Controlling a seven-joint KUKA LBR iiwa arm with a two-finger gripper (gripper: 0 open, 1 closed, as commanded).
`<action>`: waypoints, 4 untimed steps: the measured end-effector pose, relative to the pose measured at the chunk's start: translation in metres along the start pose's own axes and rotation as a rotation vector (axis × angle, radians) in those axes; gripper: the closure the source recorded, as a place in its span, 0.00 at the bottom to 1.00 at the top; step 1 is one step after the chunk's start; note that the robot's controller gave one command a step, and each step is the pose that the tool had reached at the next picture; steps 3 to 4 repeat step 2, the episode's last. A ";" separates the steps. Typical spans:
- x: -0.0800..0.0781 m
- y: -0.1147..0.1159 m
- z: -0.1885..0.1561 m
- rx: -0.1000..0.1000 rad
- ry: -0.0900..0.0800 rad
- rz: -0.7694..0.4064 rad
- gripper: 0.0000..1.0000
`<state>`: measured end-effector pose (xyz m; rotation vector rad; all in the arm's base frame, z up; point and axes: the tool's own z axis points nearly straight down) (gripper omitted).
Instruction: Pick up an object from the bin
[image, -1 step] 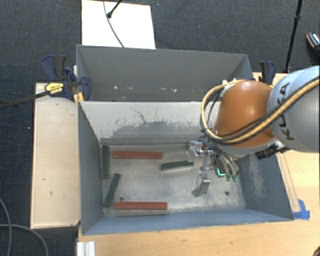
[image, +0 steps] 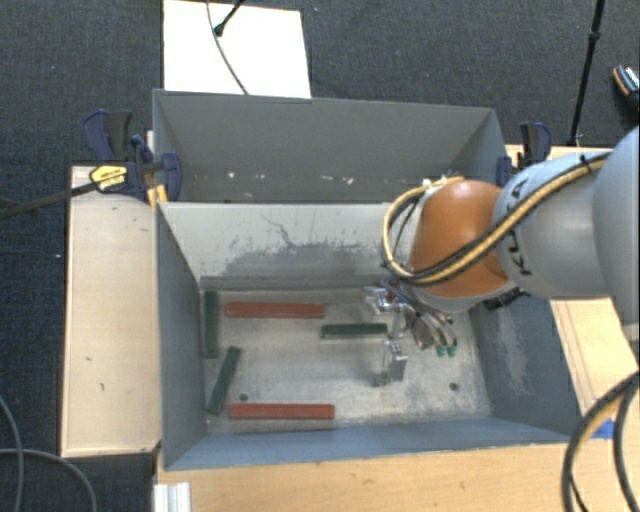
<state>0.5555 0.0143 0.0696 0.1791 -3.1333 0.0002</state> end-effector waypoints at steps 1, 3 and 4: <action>-0.001 0.001 -0.004 -0.001 -0.005 0.002 1.00; -0.030 0.032 -0.131 -0.001 -0.016 0.010 1.00; -0.030 0.032 -0.131 -0.001 -0.016 0.010 1.00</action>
Offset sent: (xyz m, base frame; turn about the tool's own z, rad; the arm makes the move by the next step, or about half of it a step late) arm 0.0000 0.0000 0.0000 0.0000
